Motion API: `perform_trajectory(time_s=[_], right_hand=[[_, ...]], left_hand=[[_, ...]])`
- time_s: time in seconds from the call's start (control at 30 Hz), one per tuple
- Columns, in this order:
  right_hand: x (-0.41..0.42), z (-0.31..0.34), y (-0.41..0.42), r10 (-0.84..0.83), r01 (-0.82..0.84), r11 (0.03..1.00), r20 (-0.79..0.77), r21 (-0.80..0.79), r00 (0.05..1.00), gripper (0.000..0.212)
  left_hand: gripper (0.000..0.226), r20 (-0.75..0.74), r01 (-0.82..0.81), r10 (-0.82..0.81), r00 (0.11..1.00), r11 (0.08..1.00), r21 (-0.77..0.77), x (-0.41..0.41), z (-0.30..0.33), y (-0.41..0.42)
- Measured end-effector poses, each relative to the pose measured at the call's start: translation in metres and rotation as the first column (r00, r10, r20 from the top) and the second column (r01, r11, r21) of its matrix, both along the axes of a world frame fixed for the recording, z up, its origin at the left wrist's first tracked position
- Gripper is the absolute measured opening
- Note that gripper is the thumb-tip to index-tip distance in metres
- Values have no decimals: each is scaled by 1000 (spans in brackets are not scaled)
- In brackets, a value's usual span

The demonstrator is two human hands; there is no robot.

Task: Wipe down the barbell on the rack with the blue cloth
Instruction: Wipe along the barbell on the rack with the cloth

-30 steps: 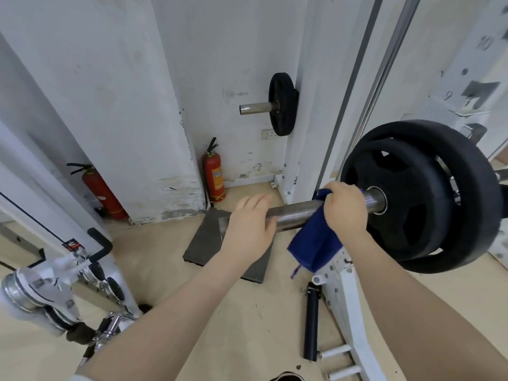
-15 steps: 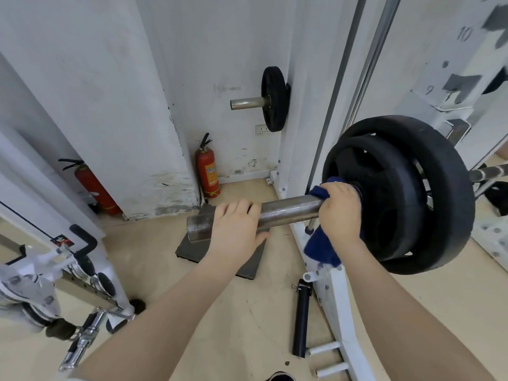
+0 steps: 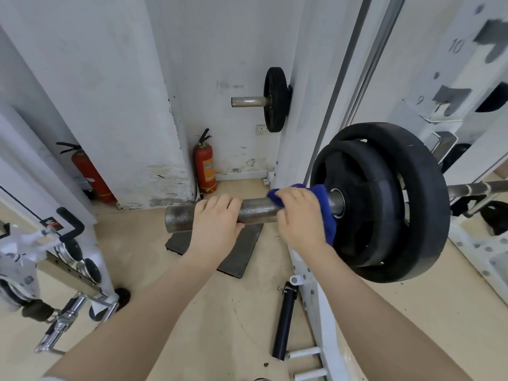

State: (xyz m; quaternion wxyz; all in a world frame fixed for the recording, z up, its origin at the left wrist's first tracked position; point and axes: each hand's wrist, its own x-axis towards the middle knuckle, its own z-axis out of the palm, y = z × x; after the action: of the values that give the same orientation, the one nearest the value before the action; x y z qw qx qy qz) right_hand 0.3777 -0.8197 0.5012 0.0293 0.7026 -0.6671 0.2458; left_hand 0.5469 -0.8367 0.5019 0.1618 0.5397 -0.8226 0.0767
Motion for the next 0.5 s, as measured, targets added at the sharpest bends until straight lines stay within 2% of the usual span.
perform_trajectory(time_s=[0.07,0.13,0.23,0.3,0.4,0.5], right_hand=[[-2,1,1,93,-94,994,-18,-62,996,41],[-23,-4,-5,88,-92,995,-81,-39,993,42],[-36,-3,-14,-159,164,986,-121,26,980,48],[-13,1,-17,-225,234,972,-184,27,957,49],[36,-3,-14,-74,87,995,-207,53,975,45],[41,-5,-16,63,-58,998,-178,32,982,44]], left_hand=[[44,-3,4,-4,1000,1000,-5,2,1,-2],[42,-3,26,-26,1000,1000,1,5,1,-3],[41,-14,52,-52,999,999,11,10,0,-6],[41,-25,64,-64,998,998,19,11,0,-6],[44,1,103,-103,995,994,22,14,3,-10],[55,-55,272,-267,962,950,155,29,13,-16]])
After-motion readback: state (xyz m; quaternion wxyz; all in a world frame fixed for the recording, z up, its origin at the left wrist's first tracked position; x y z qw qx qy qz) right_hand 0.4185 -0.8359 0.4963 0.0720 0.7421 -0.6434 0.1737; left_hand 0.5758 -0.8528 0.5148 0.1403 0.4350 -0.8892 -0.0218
